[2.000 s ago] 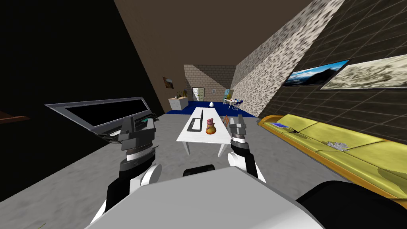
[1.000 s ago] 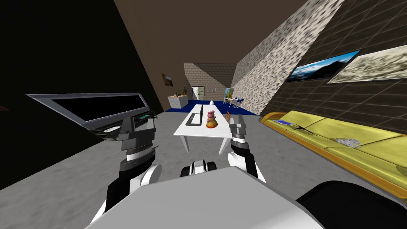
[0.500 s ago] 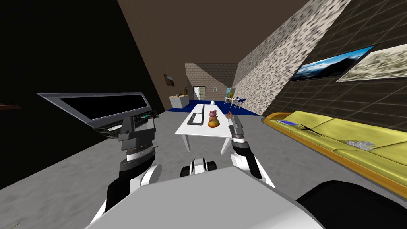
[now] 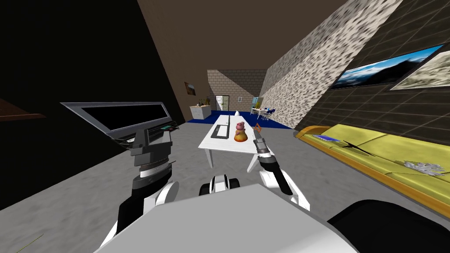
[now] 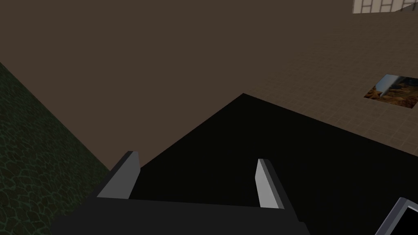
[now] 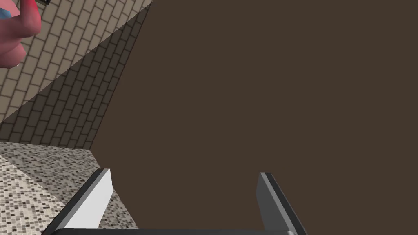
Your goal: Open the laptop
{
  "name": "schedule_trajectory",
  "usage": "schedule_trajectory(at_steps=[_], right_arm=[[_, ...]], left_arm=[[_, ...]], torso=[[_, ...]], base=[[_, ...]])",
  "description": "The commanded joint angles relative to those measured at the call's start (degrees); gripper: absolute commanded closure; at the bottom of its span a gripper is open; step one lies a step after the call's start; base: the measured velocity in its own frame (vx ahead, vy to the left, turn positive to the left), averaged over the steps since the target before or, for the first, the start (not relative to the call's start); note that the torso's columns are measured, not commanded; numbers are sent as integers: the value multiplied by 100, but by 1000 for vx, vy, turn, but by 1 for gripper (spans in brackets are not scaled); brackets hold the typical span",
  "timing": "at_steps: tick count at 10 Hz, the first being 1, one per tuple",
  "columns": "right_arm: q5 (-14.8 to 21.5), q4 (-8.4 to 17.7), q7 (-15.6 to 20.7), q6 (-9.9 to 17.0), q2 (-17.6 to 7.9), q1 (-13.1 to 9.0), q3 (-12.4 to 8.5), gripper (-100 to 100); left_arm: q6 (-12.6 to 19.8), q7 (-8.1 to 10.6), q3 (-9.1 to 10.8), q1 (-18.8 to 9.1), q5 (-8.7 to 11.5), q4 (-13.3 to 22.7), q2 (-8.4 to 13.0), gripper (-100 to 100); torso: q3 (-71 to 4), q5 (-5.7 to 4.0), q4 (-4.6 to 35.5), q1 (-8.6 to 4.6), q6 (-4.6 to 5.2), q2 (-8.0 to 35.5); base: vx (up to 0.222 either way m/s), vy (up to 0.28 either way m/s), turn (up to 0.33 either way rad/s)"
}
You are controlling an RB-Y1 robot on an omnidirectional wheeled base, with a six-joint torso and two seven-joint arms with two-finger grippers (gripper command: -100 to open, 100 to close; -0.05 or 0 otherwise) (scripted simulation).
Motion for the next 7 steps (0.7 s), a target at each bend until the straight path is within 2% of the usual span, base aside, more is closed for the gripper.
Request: schedule_trajectory(at_steps=[1,7], right_arm=[[293,247,247,132,-290,-30,-231,-100],[1020,819,837,429,-764,-72,-780,-100]], left_arm=[[0,0,0,0,0,0,0,0],[0,0,0,0,0,0,0,0]], torso=[[-2,1,-1,4,1,-2],[3,1,1,3,1,6]], base=[[43,118,77],[50,113,86]])
